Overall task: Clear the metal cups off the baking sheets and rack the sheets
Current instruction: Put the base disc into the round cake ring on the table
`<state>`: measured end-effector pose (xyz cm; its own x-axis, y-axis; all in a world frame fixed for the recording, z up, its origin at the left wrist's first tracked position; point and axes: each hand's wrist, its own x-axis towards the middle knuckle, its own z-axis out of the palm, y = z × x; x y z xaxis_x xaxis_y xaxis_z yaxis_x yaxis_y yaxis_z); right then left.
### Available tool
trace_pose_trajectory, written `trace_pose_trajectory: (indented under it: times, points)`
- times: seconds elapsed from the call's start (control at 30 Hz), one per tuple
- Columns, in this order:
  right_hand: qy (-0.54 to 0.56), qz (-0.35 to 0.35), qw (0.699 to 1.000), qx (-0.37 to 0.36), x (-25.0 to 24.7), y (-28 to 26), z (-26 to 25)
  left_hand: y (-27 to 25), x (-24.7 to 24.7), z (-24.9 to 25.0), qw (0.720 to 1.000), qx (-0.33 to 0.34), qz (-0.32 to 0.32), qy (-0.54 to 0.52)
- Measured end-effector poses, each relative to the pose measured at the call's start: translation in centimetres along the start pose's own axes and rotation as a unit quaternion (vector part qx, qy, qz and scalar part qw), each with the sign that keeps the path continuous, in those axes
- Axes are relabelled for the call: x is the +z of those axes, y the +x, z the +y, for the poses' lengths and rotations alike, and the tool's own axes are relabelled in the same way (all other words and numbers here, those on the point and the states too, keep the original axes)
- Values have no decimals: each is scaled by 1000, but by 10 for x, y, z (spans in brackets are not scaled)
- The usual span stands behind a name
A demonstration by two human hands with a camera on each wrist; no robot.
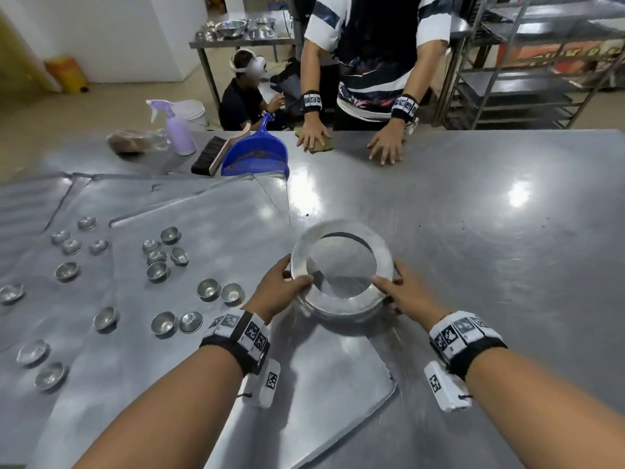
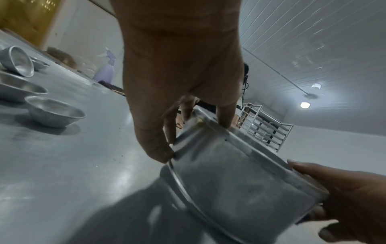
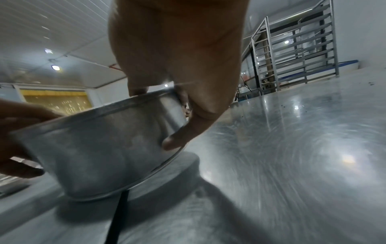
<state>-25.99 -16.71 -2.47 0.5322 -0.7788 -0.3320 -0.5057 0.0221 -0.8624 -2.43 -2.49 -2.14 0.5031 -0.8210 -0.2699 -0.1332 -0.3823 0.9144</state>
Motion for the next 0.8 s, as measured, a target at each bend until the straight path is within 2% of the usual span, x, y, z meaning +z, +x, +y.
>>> trace_pose_trajectory:
  times: [0.1, 0.23, 0.37, 0.6, 0.8]
  points:
    - [80, 12, 996, -38, -12, 2, -7, 1, 4, 8, 998, 38, 31, -45]
    - [178, 56, 979, -87, -26, 2, -27, 3, 9, 25, 985, 46, 68, -154]
    - [188, 67, 975, -94, -26, 1, -33, -2, 15, 33, 972, 29, 91, -215]
    - [203, 58, 973, -94, -10, -10, -16, -21, 18, 5, 979, 57, 113, -160]
    - [200, 33, 975, -94, 3, -23, -2, -35, 12, -10, 984, 67, 92, -134]
